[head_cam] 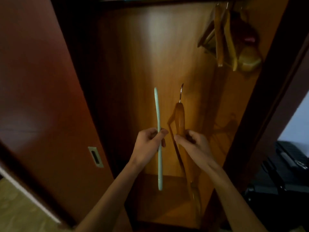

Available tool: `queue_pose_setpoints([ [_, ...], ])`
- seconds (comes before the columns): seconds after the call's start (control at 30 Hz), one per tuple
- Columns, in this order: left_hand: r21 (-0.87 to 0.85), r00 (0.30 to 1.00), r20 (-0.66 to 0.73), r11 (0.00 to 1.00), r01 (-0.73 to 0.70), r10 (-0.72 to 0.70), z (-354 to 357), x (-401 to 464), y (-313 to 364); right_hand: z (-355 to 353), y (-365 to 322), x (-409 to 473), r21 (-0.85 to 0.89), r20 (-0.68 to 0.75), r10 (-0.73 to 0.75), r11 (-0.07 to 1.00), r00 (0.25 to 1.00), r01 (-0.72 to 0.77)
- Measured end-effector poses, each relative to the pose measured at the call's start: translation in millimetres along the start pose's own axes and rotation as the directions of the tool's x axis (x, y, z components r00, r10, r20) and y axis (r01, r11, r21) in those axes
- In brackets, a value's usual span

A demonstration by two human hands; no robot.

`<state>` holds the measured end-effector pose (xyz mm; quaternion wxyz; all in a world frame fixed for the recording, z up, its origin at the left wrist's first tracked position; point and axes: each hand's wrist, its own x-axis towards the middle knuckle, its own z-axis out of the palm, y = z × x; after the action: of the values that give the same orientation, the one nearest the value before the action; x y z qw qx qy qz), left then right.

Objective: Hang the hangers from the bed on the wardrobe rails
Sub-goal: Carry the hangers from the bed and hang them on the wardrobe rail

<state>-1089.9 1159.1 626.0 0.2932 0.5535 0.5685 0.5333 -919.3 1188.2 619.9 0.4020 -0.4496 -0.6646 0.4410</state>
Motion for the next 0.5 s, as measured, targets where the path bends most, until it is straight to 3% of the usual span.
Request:
queue_pose_setpoints([
  [0.3,-0.072,0.996,0.022,0.994,-0.087,0.089,-23.5,209.1,80.5,-32.5,-113.1,167.4,-0.074,-0.175,-0.048,0.997,0.983,0.035],
  [0.5,-0.139,0.979,0.101,0.977,-0.161,0.176,-16.9,300.3,138.3,-58.4,-162.2,242.2,-0.1,-0.288,-0.174,0.983,0.942,0.152],
])
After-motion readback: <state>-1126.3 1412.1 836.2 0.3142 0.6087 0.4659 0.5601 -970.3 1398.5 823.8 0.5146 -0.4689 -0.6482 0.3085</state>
